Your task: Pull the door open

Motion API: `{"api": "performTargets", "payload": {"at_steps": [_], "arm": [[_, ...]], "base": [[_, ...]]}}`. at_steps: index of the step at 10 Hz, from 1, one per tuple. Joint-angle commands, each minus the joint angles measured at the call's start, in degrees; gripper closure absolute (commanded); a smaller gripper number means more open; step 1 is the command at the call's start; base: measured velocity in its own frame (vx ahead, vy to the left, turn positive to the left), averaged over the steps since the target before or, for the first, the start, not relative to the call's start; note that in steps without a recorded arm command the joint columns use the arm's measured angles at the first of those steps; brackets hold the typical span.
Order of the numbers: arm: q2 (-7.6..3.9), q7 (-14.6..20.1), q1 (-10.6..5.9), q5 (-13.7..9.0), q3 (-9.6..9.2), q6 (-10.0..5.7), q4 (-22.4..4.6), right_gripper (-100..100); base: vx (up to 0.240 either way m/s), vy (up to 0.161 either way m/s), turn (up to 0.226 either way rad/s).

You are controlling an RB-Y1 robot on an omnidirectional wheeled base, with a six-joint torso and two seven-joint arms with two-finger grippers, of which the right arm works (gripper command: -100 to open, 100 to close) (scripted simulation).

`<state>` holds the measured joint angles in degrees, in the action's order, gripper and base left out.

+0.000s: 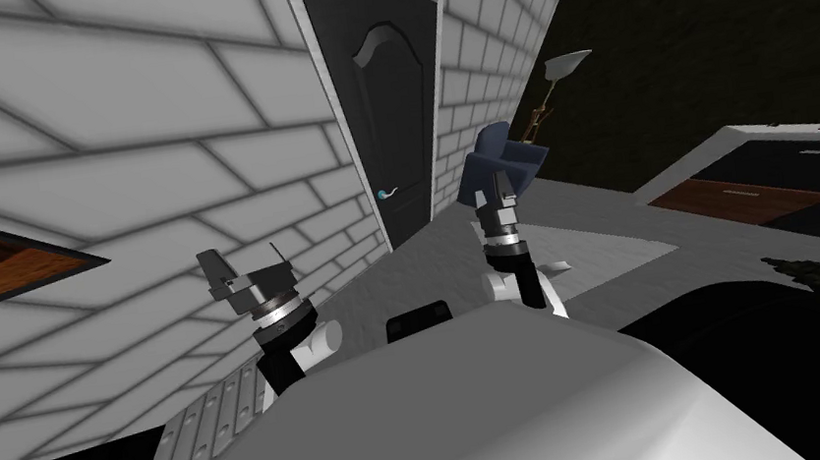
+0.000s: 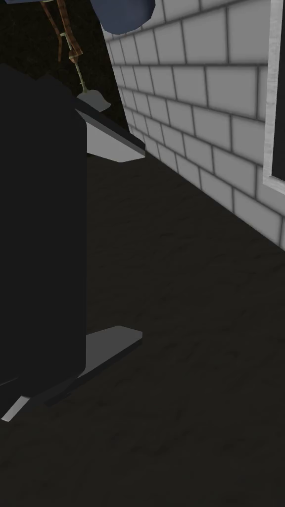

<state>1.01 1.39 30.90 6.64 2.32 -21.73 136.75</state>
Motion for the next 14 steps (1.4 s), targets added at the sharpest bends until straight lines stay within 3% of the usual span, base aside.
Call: {"api": "performTargets", "payload": {"at_steps": [1,5,12,13,14], "arm": [[-0.5,0.0,-0.97,-0.2,0.15,-0.39,-2.2,-100],[-1.52,0.1,-3.17,-0.8,0.5,-1.28,-7.1,-100],[-3.97,0.2,-9.22,-2.3,1.46,-3.72,-20.0,-100],[-3.97,0.2,-9.22,-2.3,1.46,-3.72,-20.6,-100],[-4.36,0.2,-10.27,-2.5,1.63,-4.15,-22.7,-100]], "base": [[0.077,-0.117,0.136],[0.053,0.011,0.074],[0.076,-0.028,0.122],[0.067,-0.028,0.057],[0.052,-0.026,0.104]]}}
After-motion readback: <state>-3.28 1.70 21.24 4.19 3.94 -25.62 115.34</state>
